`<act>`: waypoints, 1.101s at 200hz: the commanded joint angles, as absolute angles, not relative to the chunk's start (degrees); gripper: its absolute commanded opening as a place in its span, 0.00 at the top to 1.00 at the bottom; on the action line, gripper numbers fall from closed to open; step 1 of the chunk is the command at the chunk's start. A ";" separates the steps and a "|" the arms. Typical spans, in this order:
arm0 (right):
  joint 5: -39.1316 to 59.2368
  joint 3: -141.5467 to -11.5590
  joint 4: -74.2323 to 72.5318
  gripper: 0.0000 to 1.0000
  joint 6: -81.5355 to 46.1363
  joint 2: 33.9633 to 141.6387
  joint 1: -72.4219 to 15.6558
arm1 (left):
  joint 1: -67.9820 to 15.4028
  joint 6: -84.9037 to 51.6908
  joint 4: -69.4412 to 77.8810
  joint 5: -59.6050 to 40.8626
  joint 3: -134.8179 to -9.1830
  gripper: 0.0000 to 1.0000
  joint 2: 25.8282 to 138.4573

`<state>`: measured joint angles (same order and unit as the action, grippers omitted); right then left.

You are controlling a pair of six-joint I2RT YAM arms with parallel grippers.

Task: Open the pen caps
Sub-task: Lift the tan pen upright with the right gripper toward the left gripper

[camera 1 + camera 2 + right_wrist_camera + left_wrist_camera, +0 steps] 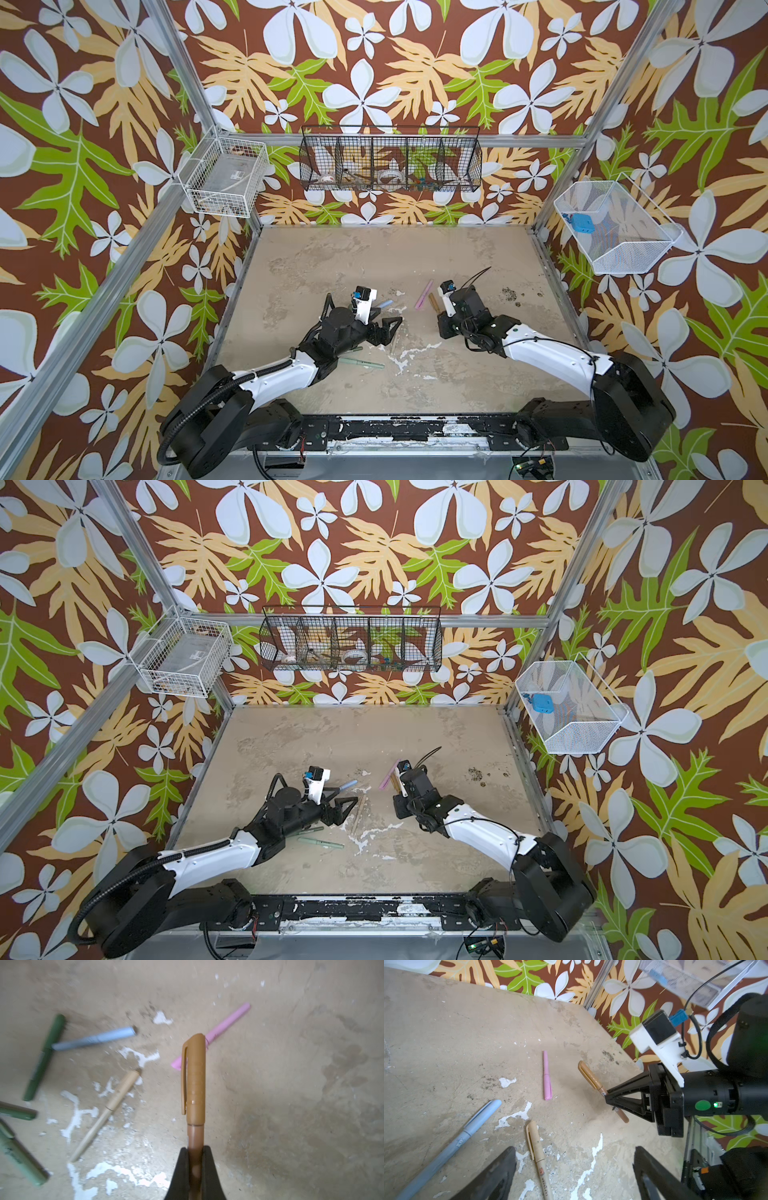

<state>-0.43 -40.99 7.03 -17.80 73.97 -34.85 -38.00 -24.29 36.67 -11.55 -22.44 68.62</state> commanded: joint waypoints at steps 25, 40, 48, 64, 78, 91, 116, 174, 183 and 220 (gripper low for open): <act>14.68 -41.57 -0.51 1.00 -14.77 66.06 -34.37 | -38.06 -32.44 45.58 -8.53 -24.40 0.08 63.12; 16.54 -41.50 -3.08 1.00 -15.09 64.50 -34.37 | -38.06 -32.64 45.69 -9.87 -27.94 0.09 65.00; 16.94 -41.12 -4.48 1.00 -15.51 63.67 -34.38 | -38.07 -31.94 45.74 -11.44 -29.62 0.10 66.21; 18.09 -39.07 -8.39 1.00 -15.81 62.14 -34.41 | -37.60 -31.49 50.30 -15.00 -29.34 0.14 67.87; 19.13 -36.58 -12.06 1.00 -15.22 61.29 -34.37 | -36.96 -31.94 57.25 -17.44 -26.15 0.17 68.59; 18.78 -34.08 -15.43 1.00 -14.55 60.85 -34.36 | -37.00 -30.72 60.10 -16.79 -23.65 0.18 69.06; 20.48 -31.56 -19.77 1.00 -14.12 61.31 -34.45 | -36.74 -30.17 57.80 -18.28 -23.47 0.23 70.28; 22.78 -27.17 -26.94 1.00 -14.58 61.18 -34.98 | -36.78 -29.13 59.15 -19.86 -22.38 0.30 72.60; 23.15 -26.75 -27.70 1.00 -14.69 61.09 -35.07 | -36.76 -28.92 59.27 -20.74 -22.41 0.31 73.02; 25.22 -25.93 -30.12 1.00 -14.10 62.43 -35.83 | -36.76 -29.40 61.60 -22.64 -22.22 0.37 73.82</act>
<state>23.24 -26.13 -26.15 -14.74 61.82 -35.27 -36.86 -29.76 57.52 -20.29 -22.13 73.49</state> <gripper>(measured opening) 0.058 0.652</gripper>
